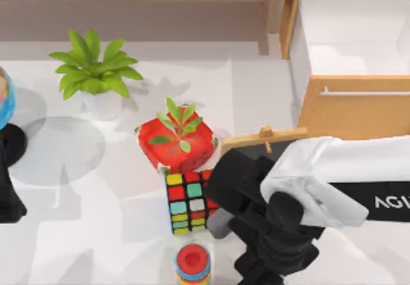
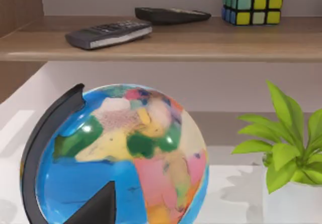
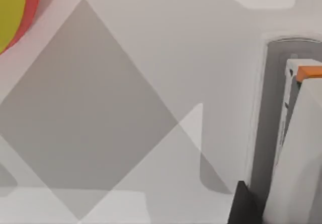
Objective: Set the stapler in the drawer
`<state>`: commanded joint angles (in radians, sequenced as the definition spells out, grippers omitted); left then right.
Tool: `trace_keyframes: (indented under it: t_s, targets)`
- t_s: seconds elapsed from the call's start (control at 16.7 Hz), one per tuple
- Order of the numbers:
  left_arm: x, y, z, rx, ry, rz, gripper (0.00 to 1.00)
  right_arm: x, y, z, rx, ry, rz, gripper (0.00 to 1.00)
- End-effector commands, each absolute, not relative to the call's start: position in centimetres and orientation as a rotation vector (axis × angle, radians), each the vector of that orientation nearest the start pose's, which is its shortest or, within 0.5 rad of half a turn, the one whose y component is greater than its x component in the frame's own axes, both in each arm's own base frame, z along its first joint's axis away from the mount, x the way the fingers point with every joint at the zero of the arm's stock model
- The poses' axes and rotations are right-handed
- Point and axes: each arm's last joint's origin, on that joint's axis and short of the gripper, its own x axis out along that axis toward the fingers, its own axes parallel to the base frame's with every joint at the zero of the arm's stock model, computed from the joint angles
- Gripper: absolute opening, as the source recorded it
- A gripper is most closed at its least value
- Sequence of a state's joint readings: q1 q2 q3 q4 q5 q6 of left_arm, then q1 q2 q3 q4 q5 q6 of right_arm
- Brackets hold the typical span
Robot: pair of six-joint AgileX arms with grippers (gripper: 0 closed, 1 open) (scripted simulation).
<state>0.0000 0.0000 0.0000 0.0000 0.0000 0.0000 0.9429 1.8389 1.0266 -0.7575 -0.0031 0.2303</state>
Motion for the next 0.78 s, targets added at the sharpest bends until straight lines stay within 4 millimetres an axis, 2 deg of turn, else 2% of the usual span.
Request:
trace_keyframes:
  t_s: [0.24,0.48,0.6,0.78]
  targets:
    - [10.6,-0.1,16.0,0.000,0.000,0.000,1.00,18.0,24.9,11.9,-0.557,1.499,0.563,0.00]
    - [10.6,-0.1,16.0,0.000,0.000,0.000,1.00,19.0,22.9,10.7,-0.546,1.577,0.542,0.00]
    - [10.6,-0.1,16.0,0.000,0.000,0.000,1.00,18.7,22.0,9.8,-0.567,1.644,0.532,0.00]
    - [10.6,-0.1,16.0,0.000,0.000,0.000,1.00,18.5,21.6,10.4,-0.580,1.669,0.522,0.00]
